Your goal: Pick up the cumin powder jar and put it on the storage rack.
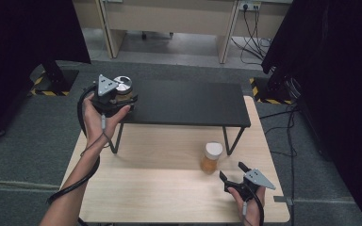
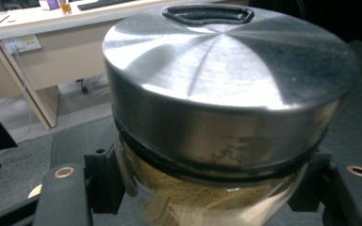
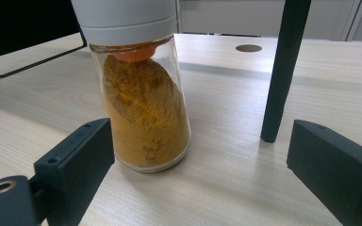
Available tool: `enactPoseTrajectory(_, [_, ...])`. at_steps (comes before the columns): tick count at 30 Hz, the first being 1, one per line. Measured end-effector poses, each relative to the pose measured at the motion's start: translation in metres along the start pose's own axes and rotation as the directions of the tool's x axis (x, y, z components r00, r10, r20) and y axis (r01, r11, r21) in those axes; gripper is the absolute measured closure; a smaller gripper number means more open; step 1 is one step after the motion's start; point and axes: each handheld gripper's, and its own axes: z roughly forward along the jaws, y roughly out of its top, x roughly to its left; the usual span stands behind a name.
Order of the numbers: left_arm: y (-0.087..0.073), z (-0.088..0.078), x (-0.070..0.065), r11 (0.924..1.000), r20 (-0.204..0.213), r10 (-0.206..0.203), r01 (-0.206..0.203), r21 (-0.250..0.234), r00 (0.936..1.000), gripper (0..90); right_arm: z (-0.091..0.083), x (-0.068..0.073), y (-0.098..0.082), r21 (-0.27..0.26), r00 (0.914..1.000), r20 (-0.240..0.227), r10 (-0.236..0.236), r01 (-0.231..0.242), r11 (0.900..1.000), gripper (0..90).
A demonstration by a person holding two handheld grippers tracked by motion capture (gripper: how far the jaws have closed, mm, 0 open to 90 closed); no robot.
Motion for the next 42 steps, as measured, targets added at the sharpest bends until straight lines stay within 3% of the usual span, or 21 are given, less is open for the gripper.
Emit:
enactPoseTrajectory(11, [-0.007,0.012,0.005,0.9995,-0.01,-0.021,0.021,0.023,0.9997,30.2,0.0,0.0,0.0,0.001,1.0,0.0,-0.003,0.003,1.0,8.2])
enactPoseTrajectory(19, [-0.018,0.013,0.007,0.9992,-0.007,-0.038,0.038,-0.014,0.9993,30.3,0.0,0.001,0.0,0.003,1.0,0.001,-0.006,0.006,1.0,8.2])
enactPoseTrajectory(22, [-0.027,0.014,0.008,0.9961,-0.006,-0.074,0.074,-0.047,0.9972,30.3,0.0,0.001,0.0,0.003,1.0,0.001,-0.006,0.006,1.0,8.2])
enactPoseTrajectory(28, [-0.038,0.015,0.006,0.9927,-0.01,-0.083,0.082,-0.088,0.9965,30.3,0.0,0.001,0.0,0.002,1.0,0.002,-0.008,0.008,1.0,8.2])
enactPoseTrajectory(42, [-0.046,0.015,0.008,0.9882,-0.003,-0.099,0.098,-0.118,0.9951,30.2,0.0,0.001,0.0,0.0,0.9999,0.003,-0.012,0.012,1.0,8.2])
